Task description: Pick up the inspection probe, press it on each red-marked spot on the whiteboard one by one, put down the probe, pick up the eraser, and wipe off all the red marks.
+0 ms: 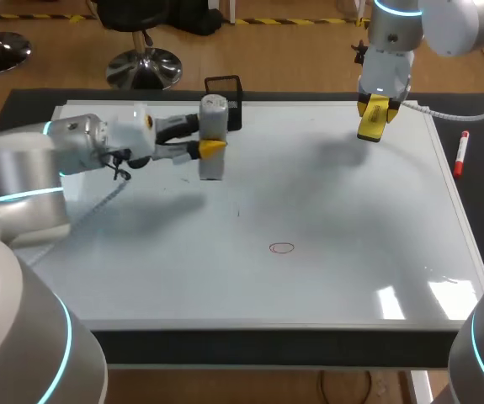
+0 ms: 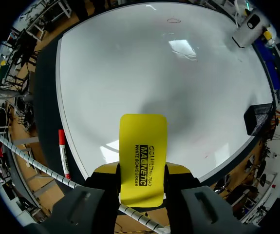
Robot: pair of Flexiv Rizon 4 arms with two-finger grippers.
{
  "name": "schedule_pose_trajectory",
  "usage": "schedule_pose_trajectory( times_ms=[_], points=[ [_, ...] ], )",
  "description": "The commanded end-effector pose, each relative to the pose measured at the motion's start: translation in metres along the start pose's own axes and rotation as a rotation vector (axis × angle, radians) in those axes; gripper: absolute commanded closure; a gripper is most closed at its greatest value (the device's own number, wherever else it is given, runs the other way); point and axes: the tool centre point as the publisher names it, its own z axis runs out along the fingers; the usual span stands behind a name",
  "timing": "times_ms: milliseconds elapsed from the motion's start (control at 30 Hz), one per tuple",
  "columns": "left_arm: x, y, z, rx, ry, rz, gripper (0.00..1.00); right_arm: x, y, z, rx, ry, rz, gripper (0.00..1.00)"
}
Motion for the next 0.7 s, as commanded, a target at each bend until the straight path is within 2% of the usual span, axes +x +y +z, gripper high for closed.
schedule_pose_trajectory(
  times_ms=[33, 133, 433, 700],
  points=[
    [-0.011, -0.004, -0.016, 0.012, -0.033, 0.0, 1.0, 0.0, 0.0, -0.001, 0.001, 0.004, -0.002, 1.0],
    [-0.025, -0.004, -0.029, 0.048, -0.059, -0.016, 1.0, 0.0, 0.0, -0.001, 0.001, 0.004, -0.002, 1.0],
    [-0.058, 0.0, -0.067, 0.062, -0.15, -0.039, 1.0, 0.0, 0.0, -0.001, 0.001, 0.004, -0.002, 1.0],
    [-0.082, 0.012, -0.082, 0.061, -0.192, -0.073, 1.0, 0.0, 0.0, -0.001, 0.001, 0.004, -0.002, 1.0]
  ],
)
